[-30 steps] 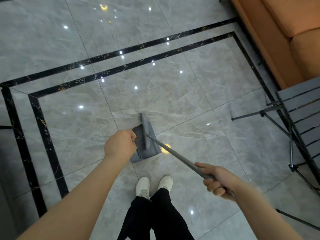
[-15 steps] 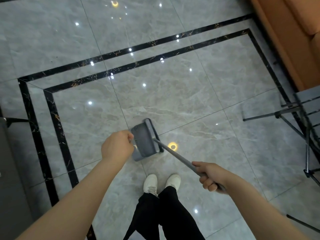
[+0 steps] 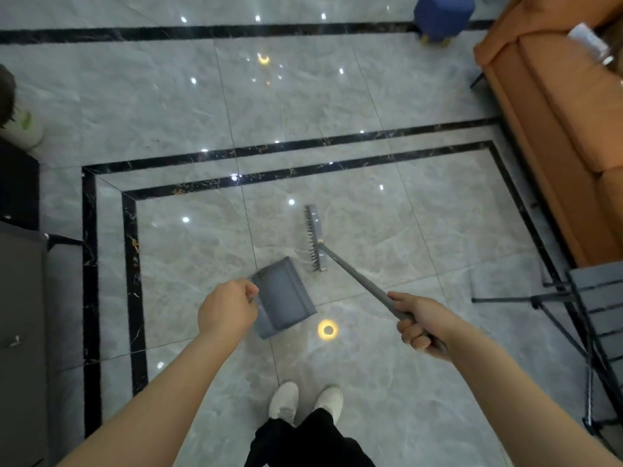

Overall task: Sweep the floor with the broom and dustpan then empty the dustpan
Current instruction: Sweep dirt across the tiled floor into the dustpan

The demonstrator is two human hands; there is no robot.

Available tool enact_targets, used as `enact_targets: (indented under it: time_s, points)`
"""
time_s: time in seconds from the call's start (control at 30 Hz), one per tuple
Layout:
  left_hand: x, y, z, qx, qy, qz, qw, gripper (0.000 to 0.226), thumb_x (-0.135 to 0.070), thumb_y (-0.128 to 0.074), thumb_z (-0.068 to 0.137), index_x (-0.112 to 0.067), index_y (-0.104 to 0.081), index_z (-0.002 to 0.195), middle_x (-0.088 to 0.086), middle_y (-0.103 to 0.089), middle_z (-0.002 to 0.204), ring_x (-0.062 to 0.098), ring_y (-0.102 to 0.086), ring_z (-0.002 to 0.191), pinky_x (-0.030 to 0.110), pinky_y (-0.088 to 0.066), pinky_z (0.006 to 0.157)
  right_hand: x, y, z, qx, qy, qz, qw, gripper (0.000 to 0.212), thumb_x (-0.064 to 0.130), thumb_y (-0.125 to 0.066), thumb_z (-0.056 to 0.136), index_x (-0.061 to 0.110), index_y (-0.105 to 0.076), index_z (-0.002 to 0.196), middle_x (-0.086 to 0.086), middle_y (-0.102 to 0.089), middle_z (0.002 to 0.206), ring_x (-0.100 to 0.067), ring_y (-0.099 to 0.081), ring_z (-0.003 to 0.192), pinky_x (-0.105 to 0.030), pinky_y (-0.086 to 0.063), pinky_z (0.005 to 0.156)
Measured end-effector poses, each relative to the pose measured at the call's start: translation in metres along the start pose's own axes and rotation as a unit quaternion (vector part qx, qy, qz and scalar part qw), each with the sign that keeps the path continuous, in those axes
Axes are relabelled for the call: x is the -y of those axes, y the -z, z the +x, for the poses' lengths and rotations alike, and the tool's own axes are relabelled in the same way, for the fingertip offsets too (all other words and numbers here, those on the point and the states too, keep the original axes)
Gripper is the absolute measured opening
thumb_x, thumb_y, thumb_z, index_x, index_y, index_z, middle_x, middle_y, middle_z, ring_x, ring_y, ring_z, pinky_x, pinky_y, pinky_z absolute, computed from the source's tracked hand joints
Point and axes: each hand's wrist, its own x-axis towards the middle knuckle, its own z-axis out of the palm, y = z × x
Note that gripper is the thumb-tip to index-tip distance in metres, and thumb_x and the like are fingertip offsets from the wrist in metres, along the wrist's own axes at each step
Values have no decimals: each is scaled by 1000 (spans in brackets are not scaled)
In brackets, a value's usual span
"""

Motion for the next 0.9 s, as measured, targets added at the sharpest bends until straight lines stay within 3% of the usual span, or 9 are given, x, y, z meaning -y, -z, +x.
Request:
enact_targets:
  time_s: [0.13,0.3,0.43,0.6,0.73,0.9]
  points:
    - [5,27,8,-13,33,-13,999,27,-7,-51,88,-24,-69,100,2,-69,102,29,-68,85,31,-54,70,45,-23,5,-27,44,-71,996,44,12,-28,100,24,-40,141,0,-28,60,-7,-24,34,-14,-17,28]
    - [33,49,26,-27,80,-36,996,27,-3,-52,85,-25,-67,86,0,-67,95,24,-66,82,37,-58,72,80,-45,39,-61,60,-167,982,48,9,-24,99,26,-42,140,-3,-33,61,-12,-26,43,-16,-20,31]
    - [65,58,39,-30,139,-64,988,28,-4,-50,86,-26,-67,85,-5,-64,88,22,-67,65,39,-60,67,96,-61,78,-66,50,-219,972,50,6,-23,96,25,-43,139,-4,-35,60,-14,-27,44,-18,-20,36]
    - [93,75,57,-49,173,-69,981,28,-5,-50,88,-26,-67,86,-10,-59,79,18,-64,57,30,-57,56,101,-83,104,-12,-11,-190,982,48,6,-24,98,23,-41,139,-1,-28,59,-9,-25,36,-13,-17,31]
    - [102,80,60,-52,185,-54,980,28,-7,-48,88,-26,-68,87,-6,-64,83,20,-65,55,38,-59,64,87,-103,103,60,-56,-198,977,44,8,-27,99,24,-40,138,2,-28,49,-5,-23,31,-12,-16,27]
    - [110,73,54,-64,173,-40,982,25,-9,-51,90,-29,-66,88,-8,-61,82,16,-63,56,33,-57,60,74,-111,90,116,-93,-189,971,34,17,-35,100,22,-52,129,5,-32,48,-4,-22,34,-12,-16,26]
